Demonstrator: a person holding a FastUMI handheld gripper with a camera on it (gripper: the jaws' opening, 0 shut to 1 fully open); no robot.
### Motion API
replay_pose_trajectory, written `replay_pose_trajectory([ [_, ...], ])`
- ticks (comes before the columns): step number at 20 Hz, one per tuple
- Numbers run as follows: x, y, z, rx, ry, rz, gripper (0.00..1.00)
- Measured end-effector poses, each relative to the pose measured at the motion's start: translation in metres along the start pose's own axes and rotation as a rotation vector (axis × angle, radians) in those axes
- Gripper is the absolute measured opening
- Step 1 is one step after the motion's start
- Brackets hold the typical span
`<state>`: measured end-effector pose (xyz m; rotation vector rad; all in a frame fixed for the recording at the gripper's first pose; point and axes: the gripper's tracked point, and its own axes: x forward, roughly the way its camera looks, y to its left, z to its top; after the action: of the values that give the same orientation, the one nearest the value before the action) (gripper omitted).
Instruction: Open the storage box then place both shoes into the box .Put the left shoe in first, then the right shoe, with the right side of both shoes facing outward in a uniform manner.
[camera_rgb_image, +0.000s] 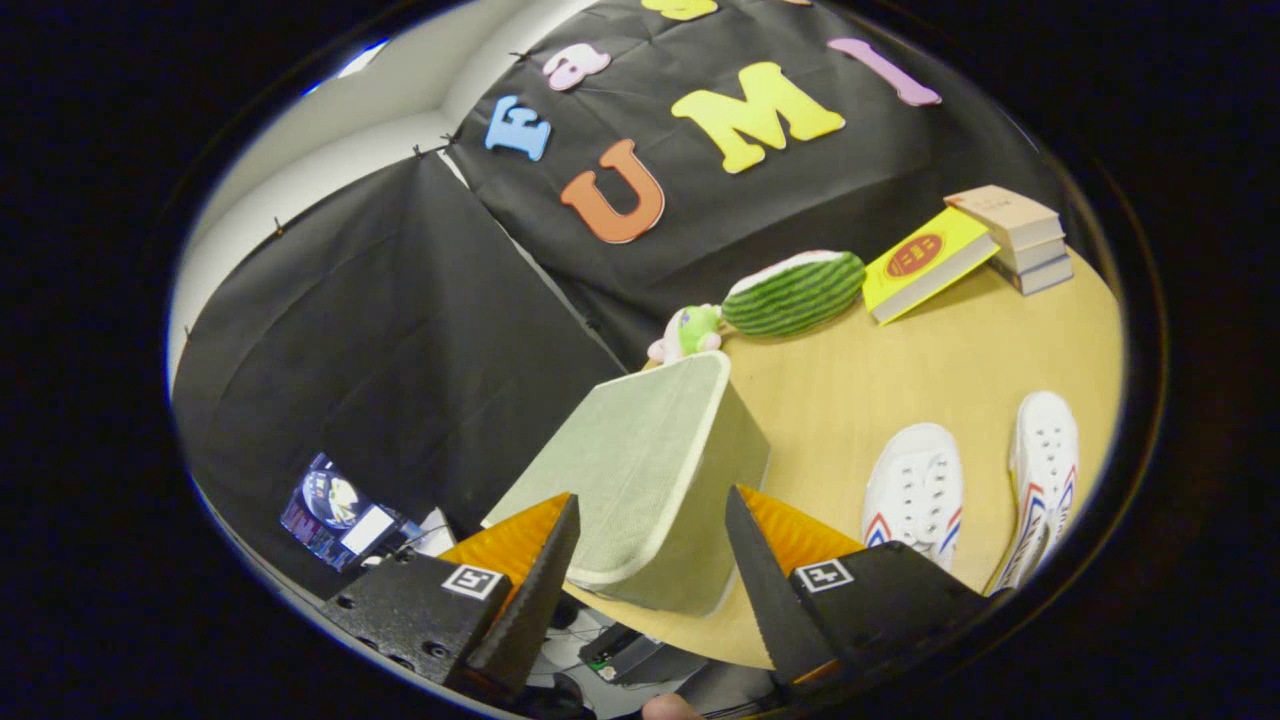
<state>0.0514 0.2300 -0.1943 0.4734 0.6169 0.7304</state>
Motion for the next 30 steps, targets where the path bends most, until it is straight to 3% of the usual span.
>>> replay_pose_trajectory([
  [6,0.023,-0.002,-0.016,0.119,0.061,0.066,0.81],
  [9,0.03,0.006,-0.022,0.22,0.093,0.133,0.66],
  [10,0.032,0.008,-0.022,0.252,0.105,0.15,0.59],
  [13,0.029,0.006,-0.013,0.301,0.084,0.145,0.23],
  [15,0.022,0.016,-0.006,0.317,0.076,0.17,0.1],
  [17,0.019,0.025,0.003,0.295,0.059,0.183,0.06],
  [24,0.009,0.09,0.044,0.102,0.031,0.191,0.06],
  [30,0.028,0.176,0.051,-0.164,0.046,0.21,0.06],
])
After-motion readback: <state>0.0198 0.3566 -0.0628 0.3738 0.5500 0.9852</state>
